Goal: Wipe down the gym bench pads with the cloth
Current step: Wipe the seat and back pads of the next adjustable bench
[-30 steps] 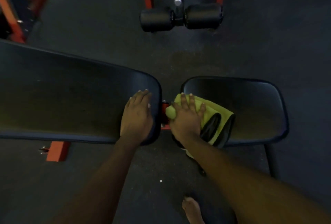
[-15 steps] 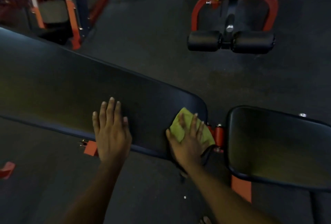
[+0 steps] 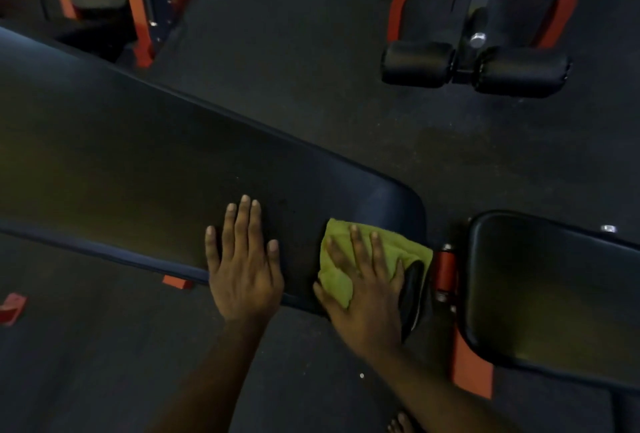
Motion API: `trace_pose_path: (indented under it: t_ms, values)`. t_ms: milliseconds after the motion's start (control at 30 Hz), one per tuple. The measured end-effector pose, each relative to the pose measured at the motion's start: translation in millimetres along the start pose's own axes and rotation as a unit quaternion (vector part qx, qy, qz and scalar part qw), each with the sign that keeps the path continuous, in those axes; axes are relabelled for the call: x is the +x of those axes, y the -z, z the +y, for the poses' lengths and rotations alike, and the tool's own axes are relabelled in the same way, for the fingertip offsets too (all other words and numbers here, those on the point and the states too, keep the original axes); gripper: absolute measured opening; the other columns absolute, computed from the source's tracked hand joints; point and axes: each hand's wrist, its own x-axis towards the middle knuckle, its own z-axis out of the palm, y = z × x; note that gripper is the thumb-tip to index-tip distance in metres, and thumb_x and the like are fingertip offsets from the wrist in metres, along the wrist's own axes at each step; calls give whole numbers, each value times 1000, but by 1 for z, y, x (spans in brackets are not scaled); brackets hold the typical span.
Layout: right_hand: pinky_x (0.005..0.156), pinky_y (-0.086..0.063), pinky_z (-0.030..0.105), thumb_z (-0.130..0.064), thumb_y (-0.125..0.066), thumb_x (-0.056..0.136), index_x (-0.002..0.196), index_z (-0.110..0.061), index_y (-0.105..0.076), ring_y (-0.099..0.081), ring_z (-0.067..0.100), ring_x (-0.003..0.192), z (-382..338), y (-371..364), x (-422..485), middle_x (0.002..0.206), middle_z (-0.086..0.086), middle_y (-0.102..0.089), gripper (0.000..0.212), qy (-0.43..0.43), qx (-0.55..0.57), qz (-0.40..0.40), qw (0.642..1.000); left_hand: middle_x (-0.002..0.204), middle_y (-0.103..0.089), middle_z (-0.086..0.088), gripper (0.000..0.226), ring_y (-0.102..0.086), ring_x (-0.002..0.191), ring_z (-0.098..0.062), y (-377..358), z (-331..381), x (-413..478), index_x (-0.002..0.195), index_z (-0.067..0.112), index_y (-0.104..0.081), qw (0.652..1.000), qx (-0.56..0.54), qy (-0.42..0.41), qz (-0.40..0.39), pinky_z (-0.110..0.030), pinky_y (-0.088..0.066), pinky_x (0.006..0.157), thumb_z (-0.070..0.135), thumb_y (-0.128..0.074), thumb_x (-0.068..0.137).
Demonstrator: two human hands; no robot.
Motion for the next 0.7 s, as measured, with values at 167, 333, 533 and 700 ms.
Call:
trace_pose_path:
  t_ms: [167,333,533,700]
  values:
    - [115,-7,73,-88,-20,85,147,-69,0,2,18,158,20,21,126,170,-20,-1,68,-45,36,-25,998,162,-27,-1,55,-16,151,-16,4,-1,3,153,14,-32,997,-65,-7,35,-45,-11,123,36,-27,103]
    - [120,-12,67,-81,-26,92,155,-50,-27,-12,22,157,-18,13,91,170,-11,-14,70,-83,8,27,996,160,-29,-3,48,-14,152,-18,30,-27,17,148,12,-40,989,-121,30,77,-43,-4,123,29,-33,104]
    - [115,-17,71,-80,-28,93,157,-54,-12,-11,26,158,-53,0,23,172,-10,-5,71,96,-10,-20,995,160,-30,-4,54,-16,151,-21,36,-79,45,151,13,-36,995,-23,72,67,-48,-7,123,37,-27,103]
    - [115,-9,73,-81,-29,91,148,-66,10,-7,25,158,-37,20,147,171,-8,-10,70,15,30,-24,999,159,-31,0,55,-18,151,-17,26,-81,42,153,19,-31,993,-26,74,84,-44,-10,123,41,-22,104]
